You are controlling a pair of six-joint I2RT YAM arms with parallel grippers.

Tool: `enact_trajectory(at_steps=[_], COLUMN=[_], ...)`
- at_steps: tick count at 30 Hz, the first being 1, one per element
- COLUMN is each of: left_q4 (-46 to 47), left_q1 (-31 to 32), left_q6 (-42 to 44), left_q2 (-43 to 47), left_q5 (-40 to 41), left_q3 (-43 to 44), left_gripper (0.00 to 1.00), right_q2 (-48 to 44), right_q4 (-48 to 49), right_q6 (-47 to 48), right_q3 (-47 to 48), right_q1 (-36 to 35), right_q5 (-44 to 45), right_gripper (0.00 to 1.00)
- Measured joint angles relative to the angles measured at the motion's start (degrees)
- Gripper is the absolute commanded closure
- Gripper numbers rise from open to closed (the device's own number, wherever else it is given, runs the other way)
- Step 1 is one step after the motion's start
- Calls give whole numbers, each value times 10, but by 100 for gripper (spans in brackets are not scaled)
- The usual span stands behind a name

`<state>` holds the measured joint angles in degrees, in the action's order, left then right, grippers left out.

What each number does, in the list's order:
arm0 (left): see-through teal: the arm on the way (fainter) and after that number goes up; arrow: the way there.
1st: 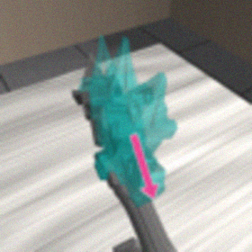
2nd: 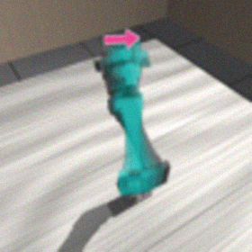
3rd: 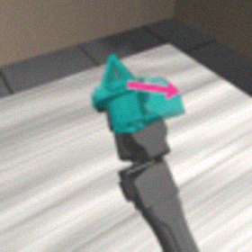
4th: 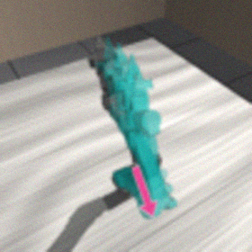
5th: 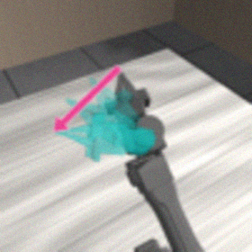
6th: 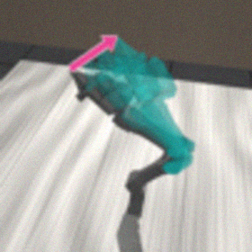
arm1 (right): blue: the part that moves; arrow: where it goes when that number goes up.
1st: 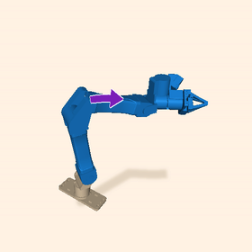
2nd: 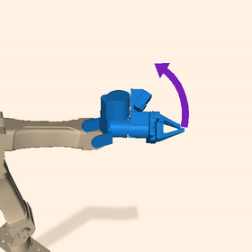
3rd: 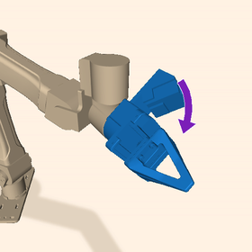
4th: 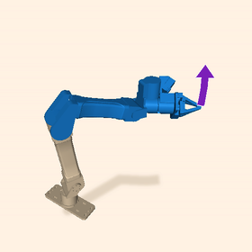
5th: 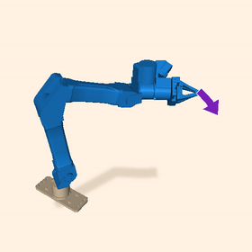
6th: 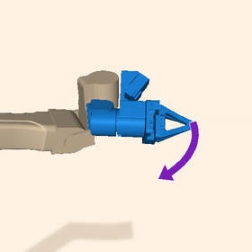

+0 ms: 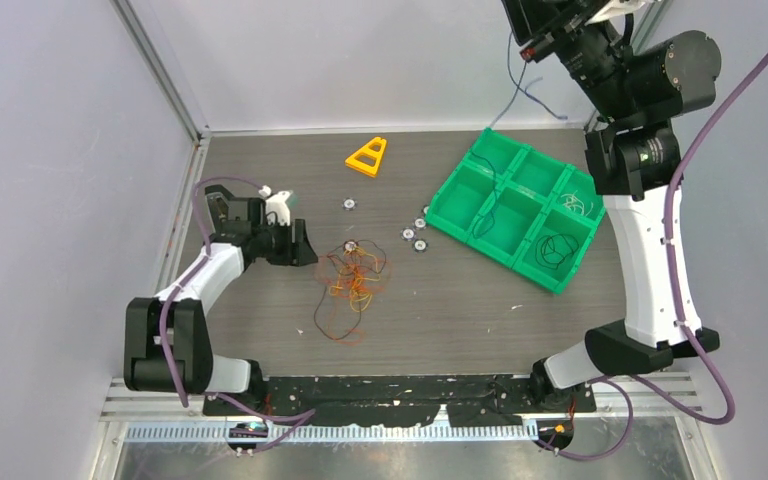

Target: Untangle the cables

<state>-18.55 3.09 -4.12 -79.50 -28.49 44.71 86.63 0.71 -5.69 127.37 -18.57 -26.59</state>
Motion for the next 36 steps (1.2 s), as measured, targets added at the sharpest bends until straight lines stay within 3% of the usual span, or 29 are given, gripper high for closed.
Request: enact_trajectory(at_steps=[4, 5, 6, 13, 21, 28, 36], left_q4=[-7, -8, -10, -24, -50, -44, -40], left_q1=[0, 0, 0, 0, 0, 0, 0], left_q6=[4, 5, 7, 15, -6, -38, -58], left_q2=[26, 36, 45, 82, 82, 82, 67], left_q5=[-23, -30, -37, -79, -103, -106, -108], left_q3=[10, 17, 26, 95, 100, 99, 99], left_gripper=[12, 2, 1, 0, 1, 1, 0], right_q2=[-37, -41, -43, -32, 33, 91, 140], right_q4=[-35, -41, -49, -85, -85, -86, -90], right_q6=[22, 25, 27, 11, -9, -4, 20], right_q3=[-87, -102, -116, -148, -96, -61, -41], right_q1=[64, 82, 101, 224, 320, 369, 377], right_q5=[-14, -19, -23, -74, -123, -136, -137], right_gripper=[94, 95, 95, 95, 95, 95, 95])
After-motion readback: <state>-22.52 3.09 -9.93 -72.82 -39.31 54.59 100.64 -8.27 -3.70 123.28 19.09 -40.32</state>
